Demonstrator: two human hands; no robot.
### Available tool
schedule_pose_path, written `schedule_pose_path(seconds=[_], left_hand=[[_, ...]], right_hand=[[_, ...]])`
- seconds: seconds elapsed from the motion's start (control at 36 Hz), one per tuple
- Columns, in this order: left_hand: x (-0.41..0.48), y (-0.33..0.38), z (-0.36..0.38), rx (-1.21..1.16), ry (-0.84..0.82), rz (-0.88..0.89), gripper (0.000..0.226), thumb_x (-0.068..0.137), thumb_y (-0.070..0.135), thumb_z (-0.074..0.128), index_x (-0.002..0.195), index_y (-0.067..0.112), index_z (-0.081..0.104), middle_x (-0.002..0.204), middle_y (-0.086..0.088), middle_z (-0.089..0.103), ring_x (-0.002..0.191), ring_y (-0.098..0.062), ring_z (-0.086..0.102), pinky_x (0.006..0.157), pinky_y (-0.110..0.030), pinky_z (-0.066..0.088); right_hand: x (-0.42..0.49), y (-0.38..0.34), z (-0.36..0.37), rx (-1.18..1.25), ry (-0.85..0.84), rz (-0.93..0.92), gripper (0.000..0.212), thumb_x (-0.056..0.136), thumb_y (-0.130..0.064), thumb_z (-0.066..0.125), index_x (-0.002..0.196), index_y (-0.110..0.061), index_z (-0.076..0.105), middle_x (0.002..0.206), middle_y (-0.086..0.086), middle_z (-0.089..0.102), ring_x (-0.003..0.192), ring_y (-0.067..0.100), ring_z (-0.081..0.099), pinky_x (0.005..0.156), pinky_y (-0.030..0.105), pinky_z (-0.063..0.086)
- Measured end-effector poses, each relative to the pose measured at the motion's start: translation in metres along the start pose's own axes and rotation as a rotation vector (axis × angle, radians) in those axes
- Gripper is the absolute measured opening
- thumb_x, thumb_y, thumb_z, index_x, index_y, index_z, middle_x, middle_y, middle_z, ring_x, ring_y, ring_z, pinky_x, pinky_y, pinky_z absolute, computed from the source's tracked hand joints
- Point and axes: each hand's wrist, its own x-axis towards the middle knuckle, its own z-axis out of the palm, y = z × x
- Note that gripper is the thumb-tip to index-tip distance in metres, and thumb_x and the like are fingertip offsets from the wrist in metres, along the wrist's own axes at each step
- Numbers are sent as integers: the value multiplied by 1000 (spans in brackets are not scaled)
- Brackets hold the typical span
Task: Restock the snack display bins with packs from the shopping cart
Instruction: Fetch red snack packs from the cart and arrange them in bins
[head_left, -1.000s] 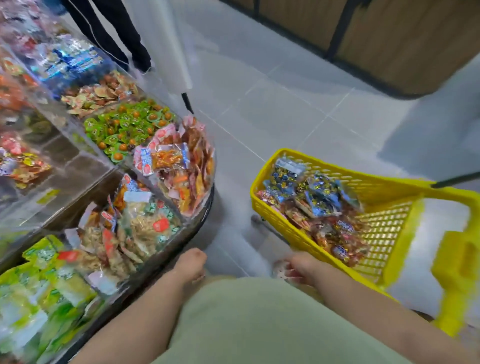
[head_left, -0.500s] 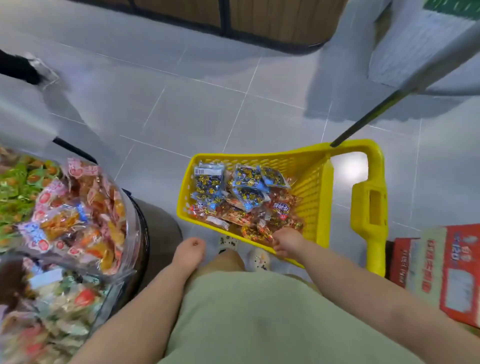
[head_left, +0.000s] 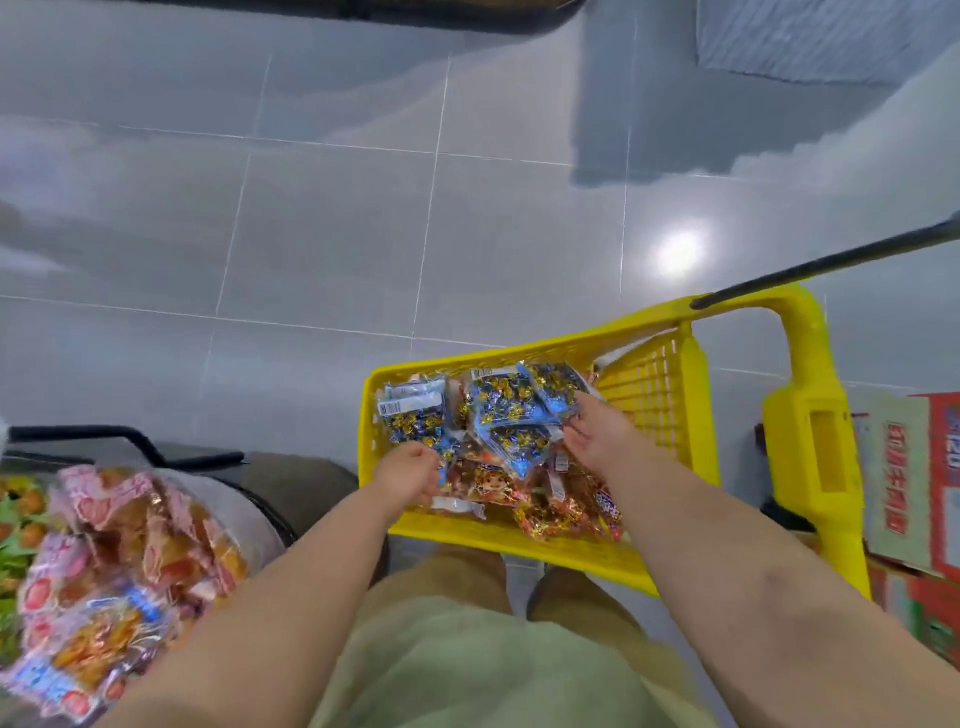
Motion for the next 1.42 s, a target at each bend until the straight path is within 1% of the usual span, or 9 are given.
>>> schedule_pose_path(seconds=[0.17, 0.33, 0.44, 0.67, 0.78, 0.86, 1.03, 1.14, 1.42], left_hand=[[13, 9, -21, 193, -66, 13, 25, 99, 12, 41, 75, 11, 50, 74, -11, 52, 59, -20, 48, 53, -28, 38], [16, 5, -24, 212, -71, -60, 22, 99, 12, 41, 78, 15, 49, 72, -5, 49, 56, -16, 47, 51, -25, 36], [16, 12, -17, 136, -89, -100, 10, 100, 20, 44, 101, 14, 52, 84, -6, 56, 65, -15, 54, 55, -23, 45], [4, 43, -3, -266, -391, -104, 50, 91, 42, 58, 127, 8, 53, 123, -15, 60, 109, -28, 60, 86, -39, 54], [13, 35, -1, -339, -324, -89, 95, 83, 21, 73, 153, 8, 9, 157, -12, 24, 142, -28, 29, 112, -44, 29], [20, 28, -8, -420, -235, -82, 86, 83, 15, 72, 149, 5, 18, 151, -13, 35, 116, -20, 53, 89, -33, 46], [31, 0, -24, -539, -71, -124, 94, 82, 8, 74, 152, 9, 11, 157, -11, 25, 143, -28, 26, 114, -46, 23], [25, -17, -33, -547, -118, -149, 47, 87, -1, 65, 131, 8, 51, 130, -18, 60, 107, -31, 64, 89, -48, 52], [21, -30, -37, -624, -64, -135, 31, 96, 14, 56, 127, 12, 56, 118, -20, 66, 106, -37, 64, 91, -52, 51]], right_hand=[[25, -12, 14, 290, 143, 119, 30, 92, -17, 61, 119, -5, 57, 88, 6, 51, 75, 9, 49, 85, 21, 49], [30, -7, 3, 236, 125, 71, 34, 95, -5, 52, 128, 5, 47, 123, 17, 56, 112, 21, 56, 89, 28, 51], [8, -7, -14, 81, 69, 46, 42, 88, -1, 61, 128, 0, 48, 114, 15, 61, 101, 22, 62, 68, 27, 54], [-22, 15, -3, -269, -353, 81, 28, 82, -7, 70, 107, -16, 61, 112, 4, 66, 101, 18, 64, 77, 29, 56], [-18, 22, 22, -479, -407, 85, 33, 81, -17, 73, 110, -13, 59, 113, 2, 64, 109, 20, 60, 97, 38, 49], [-7, 17, 35, -386, -382, 30, 25, 86, -22, 68, 108, -14, 62, 110, 4, 65, 98, 18, 63, 84, 29, 55], [35, 0, 50, -668, 230, -415, 27, 87, -15, 62, 114, -11, 58, 114, 9, 62, 91, 17, 54, 78, 26, 42], [57, -3, 62, -978, 192, -395, 59, 80, -33, 74, 126, -3, 51, 118, 13, 60, 107, 26, 57, 83, 28, 45], [66, 14, 70, -794, 54, -269, 81, 84, -31, 71, 146, -5, 26, 145, 16, 38, 131, 33, 40, 100, 36, 39]])
